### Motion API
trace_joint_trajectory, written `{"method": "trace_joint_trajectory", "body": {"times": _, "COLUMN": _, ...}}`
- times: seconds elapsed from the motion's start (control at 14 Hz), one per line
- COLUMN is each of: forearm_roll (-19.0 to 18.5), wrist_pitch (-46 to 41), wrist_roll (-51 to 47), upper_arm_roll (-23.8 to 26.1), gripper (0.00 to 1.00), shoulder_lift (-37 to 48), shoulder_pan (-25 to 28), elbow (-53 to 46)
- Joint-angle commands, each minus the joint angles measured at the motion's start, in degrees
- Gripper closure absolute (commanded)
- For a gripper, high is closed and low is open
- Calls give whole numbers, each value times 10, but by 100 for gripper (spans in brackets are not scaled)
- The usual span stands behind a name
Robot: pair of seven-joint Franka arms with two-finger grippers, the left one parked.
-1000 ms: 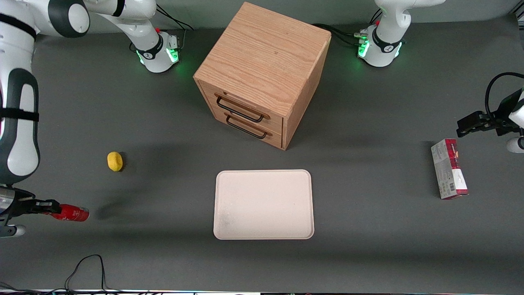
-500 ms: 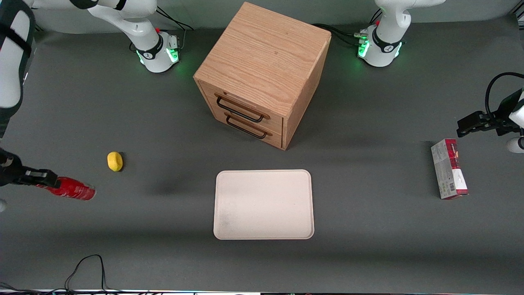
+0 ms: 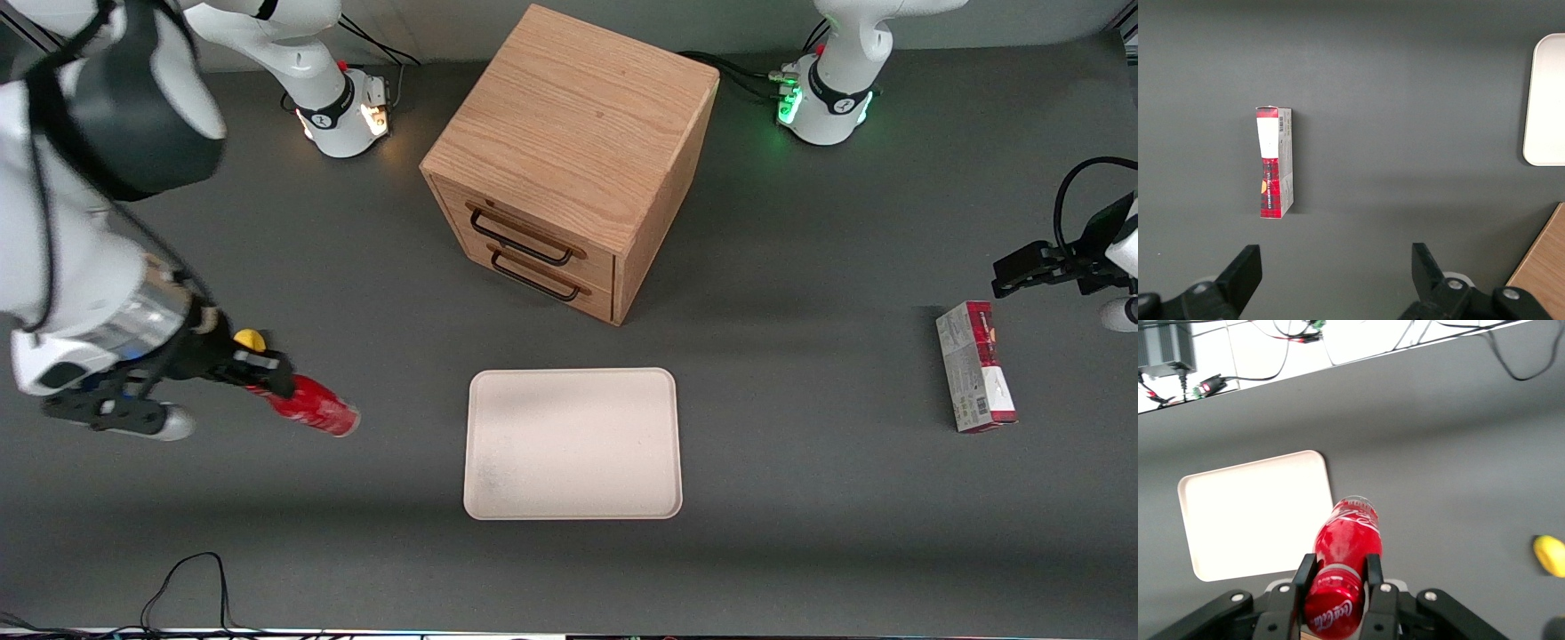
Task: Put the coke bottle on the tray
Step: 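Lift the bottle and carry it with the right gripper onto the tray, then set the bottle upright on the tray and open the right gripper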
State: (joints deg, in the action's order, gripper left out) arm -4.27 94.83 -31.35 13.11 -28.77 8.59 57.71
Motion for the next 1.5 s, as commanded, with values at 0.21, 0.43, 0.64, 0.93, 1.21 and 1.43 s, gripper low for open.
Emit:
{"method": "trace_joint_trajectory", "body": {"times": 0.21, "forearm_roll": -40, "wrist_pitch": 31, "wrist_roll": -41, "upper_arm_roll": 6, "gripper": 100, "shoulder_lift": -70, "shoulder_pan": 60, "elbow": -21}}
{"method": "trace_joint_trajectory", "body": {"times": 0.43, "forearm_roll": -71, "wrist_pitch": 98, "wrist_roll": -91, "upper_arm_roll": 6, "gripper": 100, "shoulder_lift": -125, "shoulder_pan": 78, "elbow": -24}}
{"method": "trace_joint_trajectory", "body": {"times": 0.64, "forearm_roll": -76, "wrist_pitch": 139, "wrist_roll": -93, "upper_arm_roll": 6, "gripper": 100, "shoulder_lift": -163, "shoulder_pan": 80, "elbow": -31}}
{"method": "trace_joint_trajectory", "body": {"times": 0.93, "forearm_roll": -78, "wrist_pitch": 199, "wrist_roll": -91, "upper_arm_roll": 6, "gripper": 100, "shoulder_lift": -218, "shoulder_pan": 89, "elbow": -29}}
{"method": "trace_joint_trajectory", "body": {"times": 1.21, "forearm_roll": -86, "wrist_pitch": 225, "wrist_roll": -90, "upper_arm_roll": 6, "gripper": 100, "shoulder_lift": -237, "shoulder_pan": 91, "elbow": -21}}
{"method": "trace_joint_trajectory", "body": {"times": 1.43, "forearm_roll": -86, "wrist_pitch": 230, "wrist_roll": -91, "upper_arm_roll": 4, "gripper": 85, "shoulder_lift": -239, "shoulder_pan": 91, "elbow": -18}}
